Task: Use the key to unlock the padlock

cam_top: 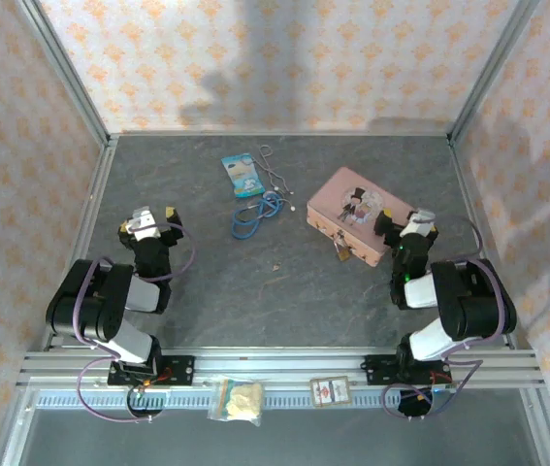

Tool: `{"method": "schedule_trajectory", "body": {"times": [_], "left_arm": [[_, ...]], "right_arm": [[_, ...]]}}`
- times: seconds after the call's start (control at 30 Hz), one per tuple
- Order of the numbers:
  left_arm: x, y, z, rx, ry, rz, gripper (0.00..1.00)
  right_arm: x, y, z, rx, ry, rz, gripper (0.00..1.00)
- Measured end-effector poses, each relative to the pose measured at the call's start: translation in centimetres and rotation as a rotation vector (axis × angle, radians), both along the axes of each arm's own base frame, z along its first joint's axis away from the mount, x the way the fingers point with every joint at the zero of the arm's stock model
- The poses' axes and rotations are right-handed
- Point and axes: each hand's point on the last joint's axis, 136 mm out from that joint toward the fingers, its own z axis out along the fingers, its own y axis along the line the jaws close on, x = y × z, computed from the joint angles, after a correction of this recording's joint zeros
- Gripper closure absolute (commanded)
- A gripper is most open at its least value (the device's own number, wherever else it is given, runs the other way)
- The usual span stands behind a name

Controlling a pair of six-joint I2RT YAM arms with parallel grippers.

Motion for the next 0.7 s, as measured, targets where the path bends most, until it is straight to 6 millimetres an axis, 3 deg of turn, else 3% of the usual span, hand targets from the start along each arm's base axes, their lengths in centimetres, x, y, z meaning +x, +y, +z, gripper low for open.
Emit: {"method": "schedule_trajectory", "body": {"times": [0.7], "left_arm": [[0.27, -0.68, -0.03, -0.001, 0.001, -0.043, 0.0]], "right_arm": [[0.0, 0.0, 0.0, 0.0, 0.0, 0.0, 0.0]]}}
